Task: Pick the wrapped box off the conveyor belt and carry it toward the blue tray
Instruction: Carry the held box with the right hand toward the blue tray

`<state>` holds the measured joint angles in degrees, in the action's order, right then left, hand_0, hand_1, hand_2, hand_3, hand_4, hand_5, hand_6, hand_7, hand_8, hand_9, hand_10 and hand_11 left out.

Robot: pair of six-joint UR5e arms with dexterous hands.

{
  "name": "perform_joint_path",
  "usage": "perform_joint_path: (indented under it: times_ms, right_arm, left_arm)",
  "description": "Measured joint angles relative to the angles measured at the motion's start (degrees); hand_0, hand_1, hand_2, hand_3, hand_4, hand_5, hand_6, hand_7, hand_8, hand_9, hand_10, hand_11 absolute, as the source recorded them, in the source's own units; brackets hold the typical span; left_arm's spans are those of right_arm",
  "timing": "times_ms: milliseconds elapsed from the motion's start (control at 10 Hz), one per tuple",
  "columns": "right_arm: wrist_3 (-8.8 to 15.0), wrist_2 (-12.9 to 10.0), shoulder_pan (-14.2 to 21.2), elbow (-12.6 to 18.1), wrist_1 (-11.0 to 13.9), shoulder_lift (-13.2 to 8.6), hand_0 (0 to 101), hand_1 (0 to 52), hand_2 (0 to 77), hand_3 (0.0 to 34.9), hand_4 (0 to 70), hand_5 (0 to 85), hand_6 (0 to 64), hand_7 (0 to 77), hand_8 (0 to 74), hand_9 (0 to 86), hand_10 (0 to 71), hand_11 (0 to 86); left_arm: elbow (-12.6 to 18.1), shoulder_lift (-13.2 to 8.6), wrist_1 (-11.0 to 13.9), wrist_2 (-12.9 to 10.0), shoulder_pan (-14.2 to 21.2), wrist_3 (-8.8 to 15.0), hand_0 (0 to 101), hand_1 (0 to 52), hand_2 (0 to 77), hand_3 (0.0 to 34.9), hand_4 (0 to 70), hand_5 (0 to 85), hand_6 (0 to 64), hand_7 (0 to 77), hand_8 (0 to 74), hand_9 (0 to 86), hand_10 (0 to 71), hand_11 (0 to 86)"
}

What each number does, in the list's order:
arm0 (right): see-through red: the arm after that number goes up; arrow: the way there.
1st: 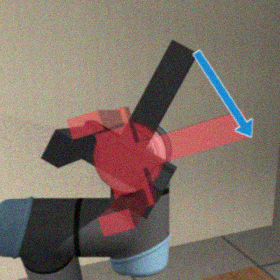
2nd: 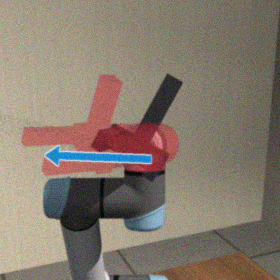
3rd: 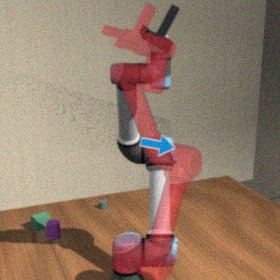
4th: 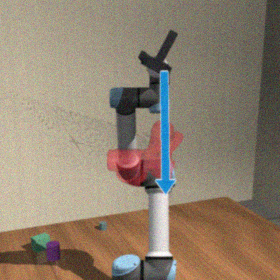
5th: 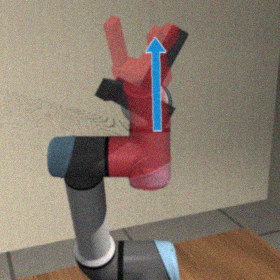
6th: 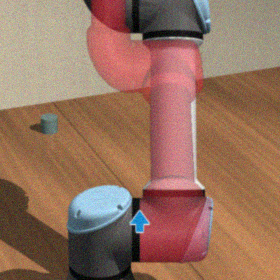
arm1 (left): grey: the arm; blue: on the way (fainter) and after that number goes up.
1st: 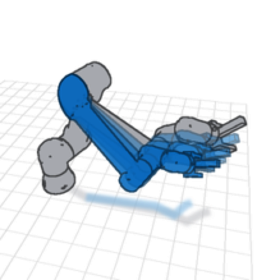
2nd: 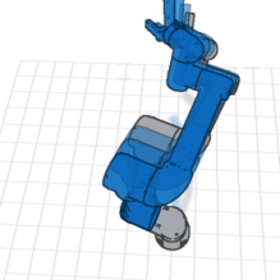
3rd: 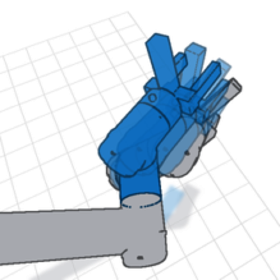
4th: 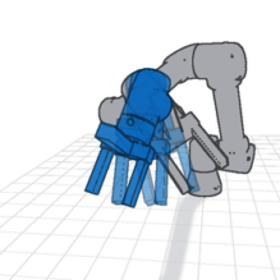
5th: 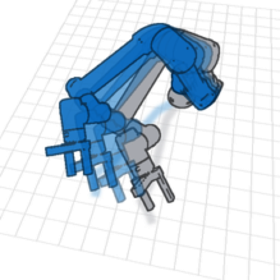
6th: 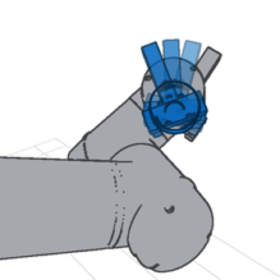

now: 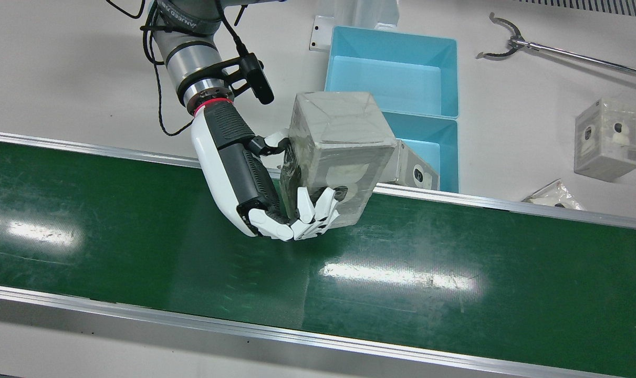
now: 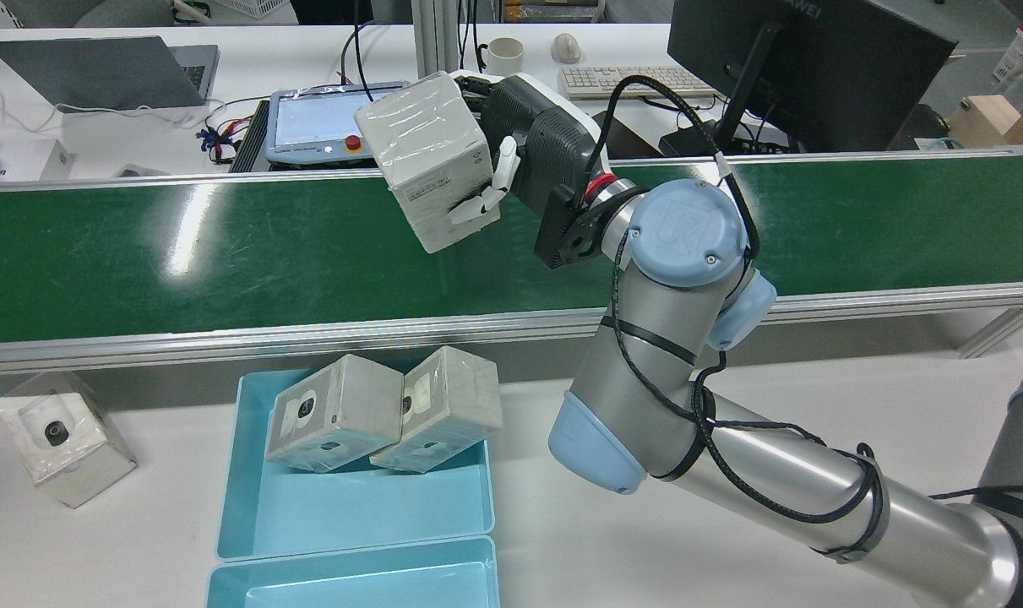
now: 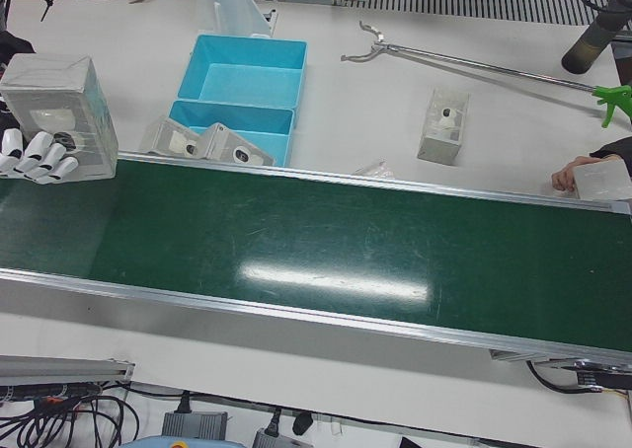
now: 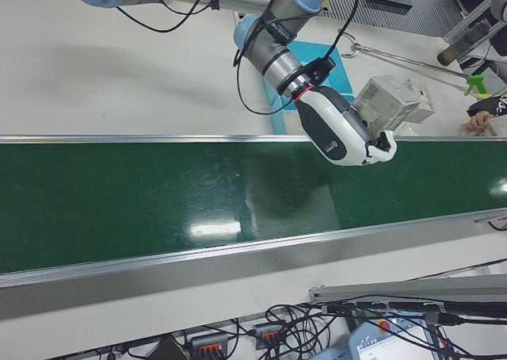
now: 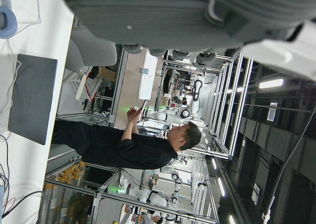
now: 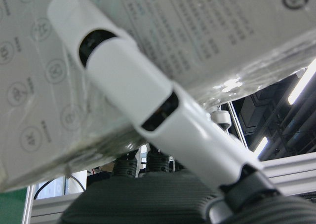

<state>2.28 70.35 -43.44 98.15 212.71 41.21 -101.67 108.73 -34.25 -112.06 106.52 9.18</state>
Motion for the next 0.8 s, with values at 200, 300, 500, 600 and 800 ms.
perform_joint_path:
  times_ms: [200,300,500,600,800]
  right_arm:
    - [-0.56,0.9,0.87,0.0,0.18,-2.02,62,2.2,31.6,0.1,33.3,69.8,46.9,39.8,51.8,42.5,38.7,39.8]
    - [-0.77,1.13,1.51,0.11,0.65,-2.91,62,2.2,31.6,0.1,33.8,69.8,46.9,39.8,51.8,42.5,38.7,39.8]
    - [-1.07,1.31,2.72,0.96,2.23,-4.13,65,2.2,31.6,0.1,32.2,69.8,46.9,39.8,51.8,42.5,38.7,39.8]
    - [-1.19,1.29,3.56,2.1,3.41,-4.48,62,2.2,31.6,0.0,32.2,70.4,46.9,39.8,51.8,42.5,38.7,39.8]
    - [-1.33,0.99,5.4,4.39,5.53,-4.74,62,2.2,31.6,0.1,32.2,70.4,48.0,39.3,52.9,42.0,39.3,39.8]
  left_arm:
    - [0.0,0.0,0.0,0.0,0.0,0.0,0,0.0,0.5,0.0,0.0,1.1,0.5,0.0,0.5,0.0,0.0,0.5]
    - [0.0,0.0,0.0,0.0,0.0,0.0,0,0.0,0.5,0.0,0.0,1.1,0.5,0.0,0.5,0.0,0.0,0.5]
    - [0.0,0.0,0.0,0.0,0.0,0.0,0,0.0,1.1,0.0,0.0,1.1,0.5,0.0,0.5,0.0,0.5,0.5]
    - [0.0,0.0,0.0,0.0,0.0,0.0,0,0.0,0.5,0.0,0.0,1.1,0.5,0.5,0.5,0.0,0.5,0.5]
    - [0.0,0.0,0.0,0.0,0.0,0.0,0,0.0,1.1,0.0,0.0,1.1,0.5,0.5,0.5,0.0,0.5,0.5]
